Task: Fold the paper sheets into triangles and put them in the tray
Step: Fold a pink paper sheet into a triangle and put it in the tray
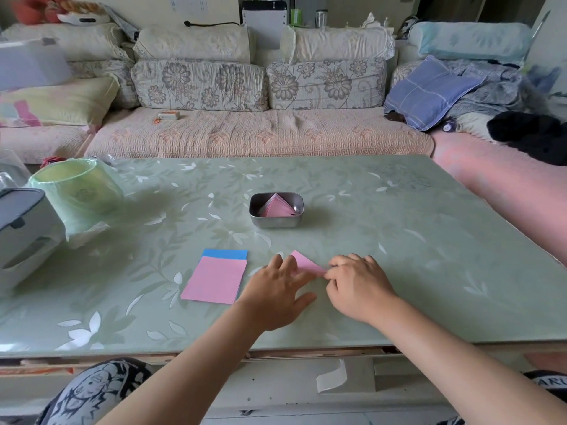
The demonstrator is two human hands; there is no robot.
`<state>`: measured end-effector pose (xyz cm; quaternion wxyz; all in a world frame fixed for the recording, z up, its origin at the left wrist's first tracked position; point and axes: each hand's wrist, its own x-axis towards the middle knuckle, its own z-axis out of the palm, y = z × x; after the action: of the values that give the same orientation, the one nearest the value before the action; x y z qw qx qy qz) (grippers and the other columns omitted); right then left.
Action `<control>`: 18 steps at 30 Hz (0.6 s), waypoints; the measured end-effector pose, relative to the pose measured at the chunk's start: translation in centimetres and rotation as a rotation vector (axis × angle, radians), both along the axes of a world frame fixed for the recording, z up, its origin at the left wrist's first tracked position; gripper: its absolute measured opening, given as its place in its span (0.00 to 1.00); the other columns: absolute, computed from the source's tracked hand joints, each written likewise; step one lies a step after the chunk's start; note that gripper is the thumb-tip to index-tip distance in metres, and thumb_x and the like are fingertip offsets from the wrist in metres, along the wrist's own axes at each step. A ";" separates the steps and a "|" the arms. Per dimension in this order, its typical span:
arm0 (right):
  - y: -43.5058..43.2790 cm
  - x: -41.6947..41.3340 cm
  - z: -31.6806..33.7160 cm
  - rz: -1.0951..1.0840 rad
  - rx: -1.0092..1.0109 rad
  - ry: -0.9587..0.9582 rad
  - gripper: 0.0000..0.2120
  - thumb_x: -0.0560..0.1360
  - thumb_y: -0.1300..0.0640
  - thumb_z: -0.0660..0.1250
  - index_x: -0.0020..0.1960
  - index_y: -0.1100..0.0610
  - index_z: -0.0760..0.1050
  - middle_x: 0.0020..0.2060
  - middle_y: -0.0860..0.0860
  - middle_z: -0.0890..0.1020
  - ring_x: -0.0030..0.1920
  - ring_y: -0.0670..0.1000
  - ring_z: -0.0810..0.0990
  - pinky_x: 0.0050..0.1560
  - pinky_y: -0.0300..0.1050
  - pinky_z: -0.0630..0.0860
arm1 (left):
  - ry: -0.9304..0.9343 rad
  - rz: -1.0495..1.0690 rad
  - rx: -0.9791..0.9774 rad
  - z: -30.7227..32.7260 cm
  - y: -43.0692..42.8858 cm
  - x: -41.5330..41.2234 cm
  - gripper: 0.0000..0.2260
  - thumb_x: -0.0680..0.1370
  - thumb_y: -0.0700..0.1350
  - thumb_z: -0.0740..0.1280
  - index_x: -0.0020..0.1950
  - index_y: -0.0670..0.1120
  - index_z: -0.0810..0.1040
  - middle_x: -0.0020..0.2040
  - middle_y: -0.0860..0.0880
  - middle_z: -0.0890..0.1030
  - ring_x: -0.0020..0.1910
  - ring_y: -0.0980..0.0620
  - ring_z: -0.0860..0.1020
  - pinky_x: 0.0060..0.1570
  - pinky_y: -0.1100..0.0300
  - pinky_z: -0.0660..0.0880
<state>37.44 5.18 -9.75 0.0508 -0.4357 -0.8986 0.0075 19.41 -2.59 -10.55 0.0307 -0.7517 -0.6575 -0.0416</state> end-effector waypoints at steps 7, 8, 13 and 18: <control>0.6 1.3 0.2 -0.049 -0.031 0.046 0.17 0.74 0.51 0.59 0.56 0.45 0.84 0.61 0.42 0.80 0.61 0.51 0.75 0.59 0.45 0.65 | -0.116 0.003 -0.029 0.0 0.5 -0.3 0.20 0.80 0.61 0.57 0.72 0.61 0.68 0.68 0.52 0.68 0.64 0.49 0.65 0.61 0.52 0.71; 0.7 1.2 0.2 -0.047 -0.030 0.045 0.17 0.74 0.51 0.59 0.55 0.45 0.84 0.60 0.42 0.80 0.60 0.51 0.75 0.59 0.45 0.65 | -0.161 0.005 -0.027 -0.1 0.6 -0.4 0.19 0.80 0.60 0.58 0.71 0.61 0.69 0.69 0.52 0.68 0.65 0.49 0.65 0.63 0.51 0.70; 1.1 1.1 0.0 -0.015 0.022 0.029 0.15 0.74 0.50 0.58 0.50 0.48 0.83 0.54 0.44 0.81 0.55 0.50 0.77 0.56 0.47 0.65 | -0.356 0.030 0.000 -0.1 1.6 -1.6 0.17 0.79 0.52 0.65 0.69 0.55 0.74 0.65 0.52 0.74 0.63 0.48 0.67 0.64 0.54 0.67; 1.8 0.4 0.3 0.004 0.029 0.089 0.12 0.76 0.44 0.62 0.57 0.46 0.77 0.54 0.43 0.81 0.57 0.49 0.77 0.57 0.48 0.64 | -0.397 0.014 0.015 0.0 2.8 -2.6 0.18 0.78 0.51 0.69 0.67 0.54 0.76 0.59 0.51 0.75 0.59 0.48 0.69 0.60 0.54 0.70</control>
<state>37.88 6.93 -9.40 0.0972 -0.4325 -0.8963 0.0138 16.82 0.21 -10.53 -0.0936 -0.7238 -0.6555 -0.1939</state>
